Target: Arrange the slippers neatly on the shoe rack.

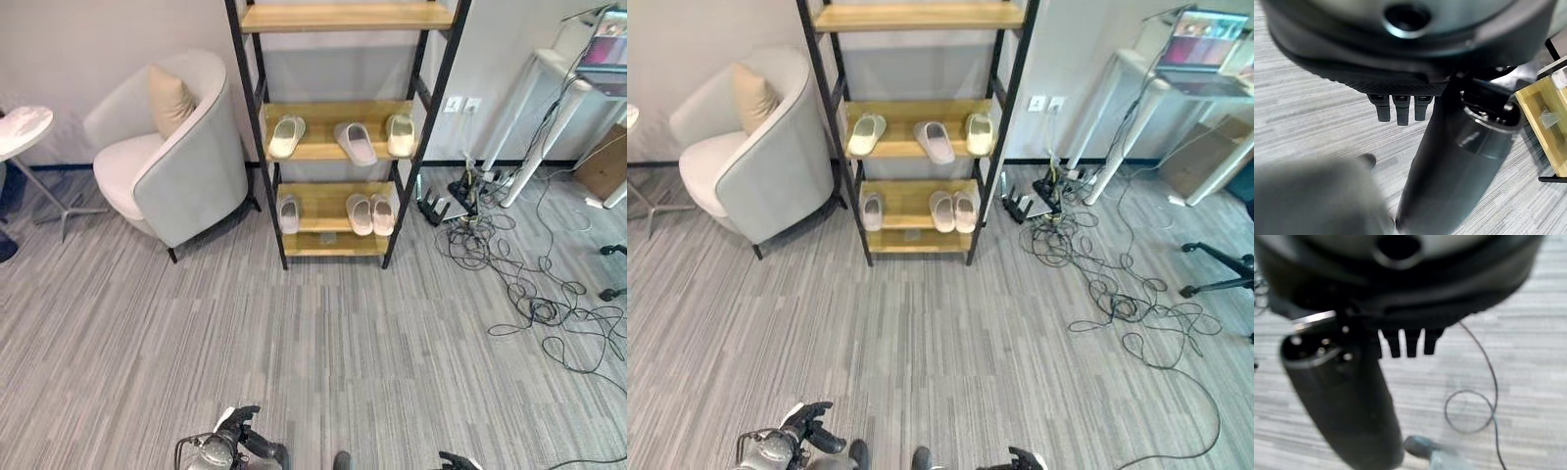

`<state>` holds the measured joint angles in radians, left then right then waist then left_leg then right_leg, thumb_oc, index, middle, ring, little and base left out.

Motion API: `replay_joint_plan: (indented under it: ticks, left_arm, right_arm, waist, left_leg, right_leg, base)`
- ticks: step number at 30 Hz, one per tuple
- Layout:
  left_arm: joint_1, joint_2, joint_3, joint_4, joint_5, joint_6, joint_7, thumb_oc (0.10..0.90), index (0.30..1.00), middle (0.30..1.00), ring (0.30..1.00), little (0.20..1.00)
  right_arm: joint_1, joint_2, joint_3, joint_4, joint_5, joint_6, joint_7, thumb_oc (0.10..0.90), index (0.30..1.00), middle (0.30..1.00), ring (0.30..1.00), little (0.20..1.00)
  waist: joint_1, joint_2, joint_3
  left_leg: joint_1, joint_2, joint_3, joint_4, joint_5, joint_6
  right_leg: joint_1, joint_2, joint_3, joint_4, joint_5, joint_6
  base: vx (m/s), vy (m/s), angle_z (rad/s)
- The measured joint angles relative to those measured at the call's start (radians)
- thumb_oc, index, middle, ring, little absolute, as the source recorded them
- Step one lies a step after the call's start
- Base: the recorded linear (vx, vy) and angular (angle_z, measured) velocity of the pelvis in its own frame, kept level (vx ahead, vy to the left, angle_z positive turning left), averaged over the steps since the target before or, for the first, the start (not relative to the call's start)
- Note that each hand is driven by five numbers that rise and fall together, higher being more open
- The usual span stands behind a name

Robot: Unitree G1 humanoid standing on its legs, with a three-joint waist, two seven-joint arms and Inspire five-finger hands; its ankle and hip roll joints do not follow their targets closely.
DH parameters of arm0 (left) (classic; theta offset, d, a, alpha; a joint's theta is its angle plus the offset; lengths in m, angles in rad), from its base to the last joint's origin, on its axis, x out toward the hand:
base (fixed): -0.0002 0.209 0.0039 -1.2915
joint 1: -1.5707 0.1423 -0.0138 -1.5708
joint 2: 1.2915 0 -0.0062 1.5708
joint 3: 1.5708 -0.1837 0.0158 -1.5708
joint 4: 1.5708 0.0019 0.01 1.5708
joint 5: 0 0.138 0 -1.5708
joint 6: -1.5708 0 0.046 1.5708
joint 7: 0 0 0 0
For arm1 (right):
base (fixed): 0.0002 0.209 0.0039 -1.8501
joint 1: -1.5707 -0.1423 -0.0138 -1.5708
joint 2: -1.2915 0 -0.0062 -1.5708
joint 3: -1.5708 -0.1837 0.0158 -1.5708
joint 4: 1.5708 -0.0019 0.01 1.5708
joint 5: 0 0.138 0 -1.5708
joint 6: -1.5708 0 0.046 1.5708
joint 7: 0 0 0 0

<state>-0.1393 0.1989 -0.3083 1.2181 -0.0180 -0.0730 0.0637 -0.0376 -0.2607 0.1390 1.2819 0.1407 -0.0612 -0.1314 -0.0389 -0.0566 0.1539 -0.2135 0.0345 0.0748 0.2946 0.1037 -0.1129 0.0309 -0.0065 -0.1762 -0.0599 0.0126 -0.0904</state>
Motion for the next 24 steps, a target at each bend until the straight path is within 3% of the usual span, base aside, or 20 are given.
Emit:
replay_joint_plan:
  ticks: [2,8,12,13,15,18,21,22,24]
  left_arm:
    - [0.002,-0.002,-0.003,0.0,0.002,-0.001,0.0,0.8,0.9,0.9,0.9,0.9]
    - [0.011,-0.021,0.013,0.009,0.002,-0.009,-0.002,0.8,0.9,0.9,0.9,0.9]
    - [0.013,-0.021,0.016,0.013,0.005,-0.009,-0.003,0.8,0.9,0.9,0.9,0.9]
    - [0.017,-0.021,0.016,0.017,0.01,-0.009,-0.003,0.8,0.9,0.9,0.9,0.9]
    - [0.023,-0.02,0.015,0.026,0.01,-0.009,-0.003,0.8,0.9,0.9,0.9,0.9]
    - [0.015,-0.012,0.011,0.028,0.01,-0.008,-0.003,0.8,0.9,0.9,0.9,0.9]
    - [0.005,0.002,0.009,0.027,0.008,-0.008,-0.001,0.8,0.9,0.9,0.9,0.9]
    - [-0.001,0.013,0.008,0.026,0.007,-0.008,0.001,0.8,0.9,0.9,0.9,0.9]
    - [0.008,0.013,0.014,0.017,-0.001,-0.008,0.013,0.8,0.9,0.9,0.9,0.9]
  right_arm:
    - [-0.004,-0.004,0.003,0.002,0.0,-0.001,-0.006,0.8,0.9,0.9,0.9,0.9]
    - [-0.005,-0.004,0.009,0.007,0.0,0.004,-0.006,0.8,0.9,0.9,0.9,0.9]
    - [-0.012,-0.004,0.012,0.004,-0.001,0.001,-0.006,0.8,0.9,0.9,0.9,0.9]
    - [-0.006,-0.004,0.012,0.005,-0.002,0.002,-0.006,0.8,0.9,0.9,0.9,0.9]
    - [0.002,-0.004,0.012,0.007,-0.006,0.003,-0.005,0.8,0.9,0.9,0.9,0.9]
    - [0.0,0.0,0.021,-0.001,-0.009,0.004,-0.002,0.8,0.9,0.9,0.9,0.9]
    - [-0.028,0.003,0.023,-0.006,-0.01,0.004,-0.001,0.8,0.9,0.9,0.9,0.9]
    - [-0.033,0.008,0.028,-0.021,-0.01,0.002,-0.002,0.8,0.9,0.9,0.9,0.9]
    - [-0.046,-0.007,0.028,-0.042,-0.013,-0.003,-0.006,0.8,0.9,0.9,0.9,0.9]
  waist:
    - [-0.001,0.008,0.003]
    - [0.016,0.05,0.012]
    - [0.023,0.057,0.003]
    - [0.024,0.058,-0.003]
    - [0.027,0.066,-0.025]
    - [0.023,0.064,-0.027]
    - [0.027,0.08,-0.017]
    - [0.025,0.065,-0.016]
    - [0.027,0.075,-0.011]
  left_leg:
    - [0.013,0.0,0.002,-0.06,-0.009,0.012]
    - [0.07,-0.001,-0.007,-0.358,0.013,-0.011]
    - [0.082,-0.008,-0.005,-0.333,0.008,-0.001]
    - [0.091,-0.008,-0.004,-0.332,0.003,0.008]
    - [0.12,-0.018,0.008,-0.335,0.031,0.099]
    - [0.146,-0.049,0.027,-0.341,0.013,0.156]
    - [0.188,-0.044,0.03,-0.359,-0.005,0.18]
    - [0.213,-0.068,0.029,-0.354,-0.028,0.198]
    - [0.253,-0.073,0.033,-0.357,-0.059,0.205]
  right_leg:
    - [0.014,0.013,-0.007,-0.025,0.0,0.0]
    - [0.028,0.062,0.028,-0.04,0.004,0.013]
    - [0.081,0.07,0.067,-0.039,-0.031,0.026]
    - [0.095,0.068,0.078,-0.033,-0.043,0.032]
    - [0.095,0.06,0.099,-0.004,-0.07,0.052]
    - [0.045,0.019,0.099,0.147,-0.142,0.125]
    - [-0.147,-0.012,0.089,0.572,-0.207,0.204]
    - [-0.225,-0.078,0.058,0.731,-0.225,0.229]
    - [-0.264,-0.141,0.007,0.707,-0.23,0.22]
  base:
    - [0.25,0.028,0.14]
    - [0.22,0.064,-0.05]
    - [0.23,0.119,-0.42]
    - [0.15,0.11,-0.28]
    - [0.1,0.073,-0.36]
    - [0.1,0.093,-0.14]
    - [0.13,0.074,-0.07]
    - [0.28,0.033,0.08]
    - [0.29,-0.027,-0.02]
